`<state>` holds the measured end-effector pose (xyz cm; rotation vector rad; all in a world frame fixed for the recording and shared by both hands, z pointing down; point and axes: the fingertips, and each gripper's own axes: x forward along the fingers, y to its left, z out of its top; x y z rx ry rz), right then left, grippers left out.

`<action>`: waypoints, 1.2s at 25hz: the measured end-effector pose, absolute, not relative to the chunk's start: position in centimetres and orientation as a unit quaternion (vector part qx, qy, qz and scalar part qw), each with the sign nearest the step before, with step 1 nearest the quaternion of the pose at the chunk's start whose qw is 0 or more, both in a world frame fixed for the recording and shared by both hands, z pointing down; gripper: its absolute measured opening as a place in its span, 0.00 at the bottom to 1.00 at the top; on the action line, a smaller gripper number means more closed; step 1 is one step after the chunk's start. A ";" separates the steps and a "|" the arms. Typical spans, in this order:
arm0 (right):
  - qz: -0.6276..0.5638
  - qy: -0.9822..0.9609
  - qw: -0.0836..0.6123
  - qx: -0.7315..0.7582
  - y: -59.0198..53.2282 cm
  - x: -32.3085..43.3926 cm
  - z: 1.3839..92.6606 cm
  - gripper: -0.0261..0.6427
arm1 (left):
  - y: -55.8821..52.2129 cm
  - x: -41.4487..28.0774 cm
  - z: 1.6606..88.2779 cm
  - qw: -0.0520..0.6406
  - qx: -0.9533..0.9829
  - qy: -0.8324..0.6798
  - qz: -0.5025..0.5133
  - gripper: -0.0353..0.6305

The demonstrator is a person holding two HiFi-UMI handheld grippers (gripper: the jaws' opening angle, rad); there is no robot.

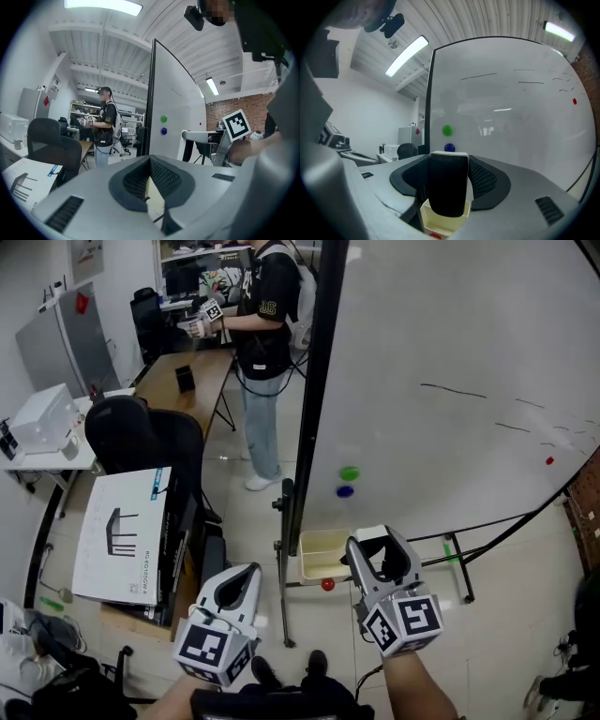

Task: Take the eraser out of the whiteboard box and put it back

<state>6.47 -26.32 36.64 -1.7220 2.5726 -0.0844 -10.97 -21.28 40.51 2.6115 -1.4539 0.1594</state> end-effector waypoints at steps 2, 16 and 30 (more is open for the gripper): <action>-0.023 0.830 0.023 -0.557 -27.6 6.3 37.0 0.46 | -22.0 -10.8 41.0 0.087 0.866 -0.489 0.057 0.08; -0.018 0.840 -0.001 -0.543 -31.8 4.0 42.5 0.46 | -26.3 -10.2 45.2 0.106 0.861 -0.493 0.070 0.08; -0.022 0.831 0.008 -0.556 -33.3 3.9 44.0 0.46 | -27.3 -10.5 47.5 0.134 0.859 -0.486 0.085 0.08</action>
